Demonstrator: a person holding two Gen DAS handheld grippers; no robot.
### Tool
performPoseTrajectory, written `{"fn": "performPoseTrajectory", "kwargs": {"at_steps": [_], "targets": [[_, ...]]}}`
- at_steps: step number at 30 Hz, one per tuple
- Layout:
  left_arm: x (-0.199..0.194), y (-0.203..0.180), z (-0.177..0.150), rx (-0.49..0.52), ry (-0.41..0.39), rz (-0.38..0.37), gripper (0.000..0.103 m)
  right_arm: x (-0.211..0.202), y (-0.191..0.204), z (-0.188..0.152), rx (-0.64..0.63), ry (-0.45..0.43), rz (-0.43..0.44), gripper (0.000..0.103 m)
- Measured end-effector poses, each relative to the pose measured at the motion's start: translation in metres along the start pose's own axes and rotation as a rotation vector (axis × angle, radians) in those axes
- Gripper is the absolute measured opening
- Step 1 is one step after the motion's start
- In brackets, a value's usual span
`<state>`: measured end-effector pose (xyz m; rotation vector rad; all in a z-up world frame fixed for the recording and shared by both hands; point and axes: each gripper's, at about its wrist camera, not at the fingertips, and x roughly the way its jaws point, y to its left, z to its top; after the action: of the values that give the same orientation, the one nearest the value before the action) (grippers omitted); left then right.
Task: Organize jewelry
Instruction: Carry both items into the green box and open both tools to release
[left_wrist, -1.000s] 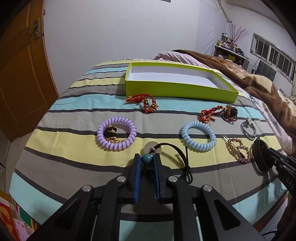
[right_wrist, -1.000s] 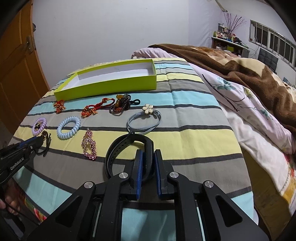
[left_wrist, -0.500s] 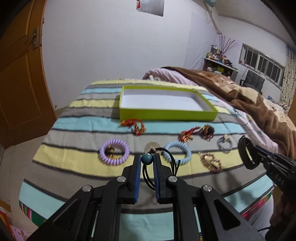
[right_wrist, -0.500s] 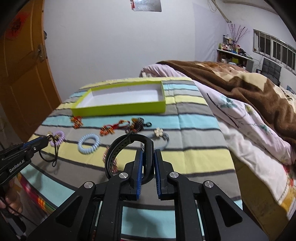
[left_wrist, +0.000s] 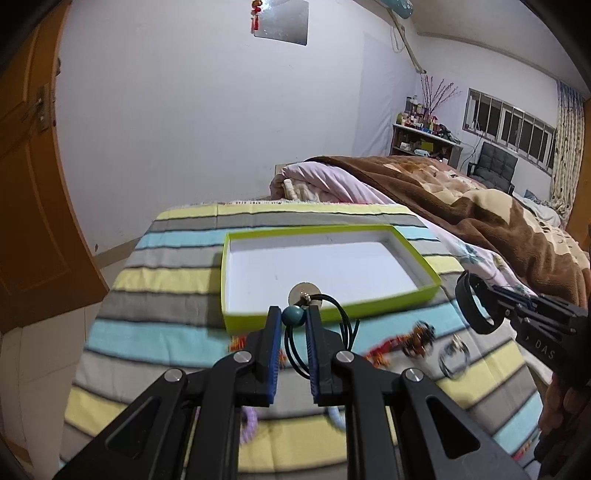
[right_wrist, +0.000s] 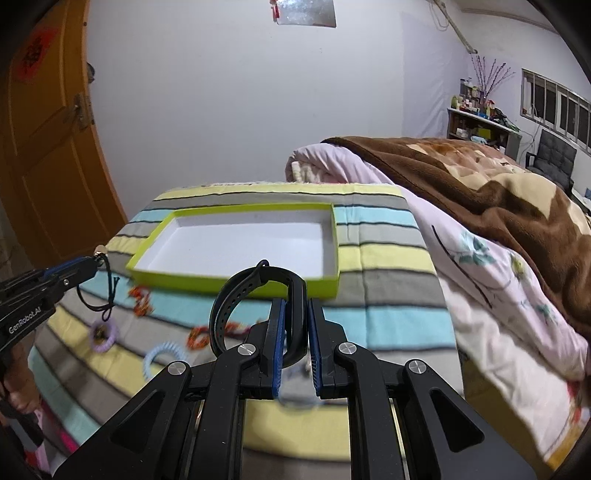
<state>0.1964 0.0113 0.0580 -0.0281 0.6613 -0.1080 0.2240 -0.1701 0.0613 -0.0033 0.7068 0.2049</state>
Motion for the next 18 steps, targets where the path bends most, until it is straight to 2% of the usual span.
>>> {"fn": "performPoseTrajectory", "kwargs": {"at_steps": [7, 18], "targets": [[0.054, 0.009, 0.027, 0.005, 0.040, 0.020, 0.014, 0.061, -0.010, 0.040, 0.000, 0.046, -0.006, 0.012], [0.133, 0.032, 0.047, 0.014, 0.138, 0.077, 0.014, 0.153, -0.010, 0.067, -0.014, 0.166, 0.008, 0.012]]}}
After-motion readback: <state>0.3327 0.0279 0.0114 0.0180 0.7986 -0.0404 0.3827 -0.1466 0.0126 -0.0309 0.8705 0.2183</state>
